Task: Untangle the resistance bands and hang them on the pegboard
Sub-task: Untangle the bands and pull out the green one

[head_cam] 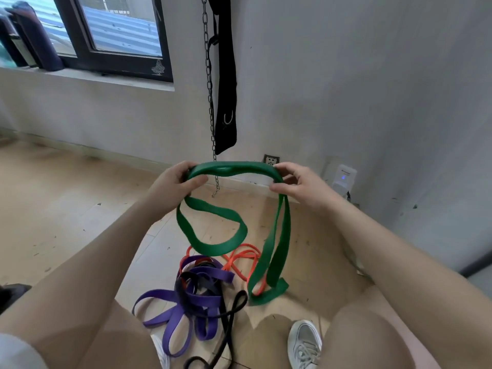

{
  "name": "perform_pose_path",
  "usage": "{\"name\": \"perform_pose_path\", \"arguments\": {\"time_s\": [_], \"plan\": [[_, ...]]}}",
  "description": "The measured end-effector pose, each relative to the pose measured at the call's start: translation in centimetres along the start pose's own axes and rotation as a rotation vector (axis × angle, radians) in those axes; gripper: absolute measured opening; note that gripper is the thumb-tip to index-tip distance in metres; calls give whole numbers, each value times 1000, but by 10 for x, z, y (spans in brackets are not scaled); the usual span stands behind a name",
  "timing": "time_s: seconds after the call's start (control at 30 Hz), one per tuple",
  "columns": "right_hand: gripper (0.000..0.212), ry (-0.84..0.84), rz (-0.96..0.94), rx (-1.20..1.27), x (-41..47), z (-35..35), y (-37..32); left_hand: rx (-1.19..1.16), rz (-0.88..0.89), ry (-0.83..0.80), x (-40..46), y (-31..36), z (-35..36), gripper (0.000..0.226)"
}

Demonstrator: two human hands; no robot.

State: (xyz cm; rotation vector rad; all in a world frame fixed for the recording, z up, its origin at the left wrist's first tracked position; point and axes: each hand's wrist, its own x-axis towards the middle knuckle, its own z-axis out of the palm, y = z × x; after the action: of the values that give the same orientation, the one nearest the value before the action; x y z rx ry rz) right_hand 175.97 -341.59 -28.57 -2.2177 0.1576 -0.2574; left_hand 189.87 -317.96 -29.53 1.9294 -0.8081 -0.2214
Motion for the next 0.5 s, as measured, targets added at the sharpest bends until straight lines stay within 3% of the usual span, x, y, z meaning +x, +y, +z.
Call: {"name": "perform_pose_path", "arguments": {"time_s": [0.13,0.2,0.3,0.37,0.43,0.5], "plan": [[44,15,-63,-33,2,-3,-13,34,-144,-336,-12,-20,1,27],[47,1,-85,-50,5,1,-21,29,-175,-426,-12,-19,4,32],[38,7,-108,-49,10,7,-32,-59,-138,-447,-5,-5,14,34],[32,38,-109,-15,13,9,-36,-61,-95,-466,1,7,25,48],[30,60,-115,10,15,13,-39,-47,-46,-434,7,17,36,65],[29,56,-132,-22,17,16,-39,-158,-23,-362,12,27,42,66]]}}
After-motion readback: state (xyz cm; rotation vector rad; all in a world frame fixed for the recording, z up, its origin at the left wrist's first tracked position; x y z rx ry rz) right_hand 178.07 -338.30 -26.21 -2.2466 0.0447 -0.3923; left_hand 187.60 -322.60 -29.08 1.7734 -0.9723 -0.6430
